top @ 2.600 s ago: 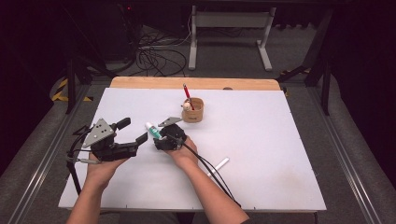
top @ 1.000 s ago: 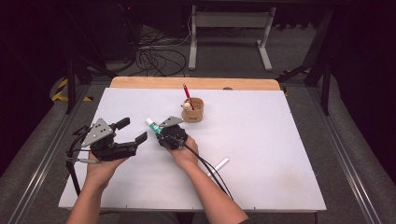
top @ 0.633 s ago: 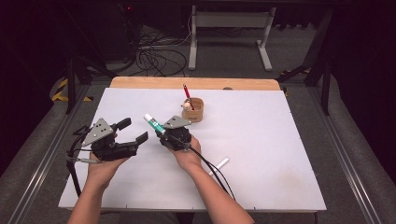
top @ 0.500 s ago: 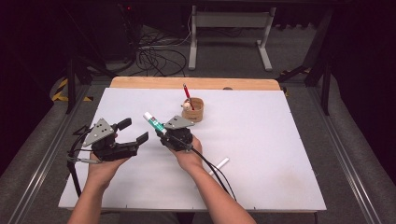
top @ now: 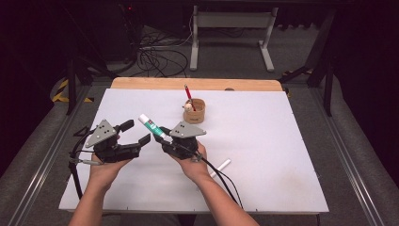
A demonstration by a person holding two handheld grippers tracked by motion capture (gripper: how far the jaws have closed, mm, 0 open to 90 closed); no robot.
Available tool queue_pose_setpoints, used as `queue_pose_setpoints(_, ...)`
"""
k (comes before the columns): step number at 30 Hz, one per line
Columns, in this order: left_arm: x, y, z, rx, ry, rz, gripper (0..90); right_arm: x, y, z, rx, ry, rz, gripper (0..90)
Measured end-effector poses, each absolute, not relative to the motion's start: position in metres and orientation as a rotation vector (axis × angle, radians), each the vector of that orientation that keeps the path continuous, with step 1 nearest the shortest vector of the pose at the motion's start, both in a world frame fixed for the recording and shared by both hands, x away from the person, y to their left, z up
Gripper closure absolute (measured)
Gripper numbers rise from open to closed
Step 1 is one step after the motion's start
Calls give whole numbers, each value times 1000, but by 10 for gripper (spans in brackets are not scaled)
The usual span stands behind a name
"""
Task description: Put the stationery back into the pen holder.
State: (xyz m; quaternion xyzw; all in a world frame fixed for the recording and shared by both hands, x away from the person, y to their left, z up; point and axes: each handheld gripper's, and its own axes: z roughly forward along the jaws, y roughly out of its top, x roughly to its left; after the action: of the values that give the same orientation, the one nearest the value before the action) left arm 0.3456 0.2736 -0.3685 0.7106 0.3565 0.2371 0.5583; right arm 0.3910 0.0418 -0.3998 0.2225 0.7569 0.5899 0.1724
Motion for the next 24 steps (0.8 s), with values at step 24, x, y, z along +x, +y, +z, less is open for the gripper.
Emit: queue_pose_setpoints(24, 345, 272, -368, 1662, 815, 491, 219, 372, 35, -398, 387, 2079, 1817, 662)
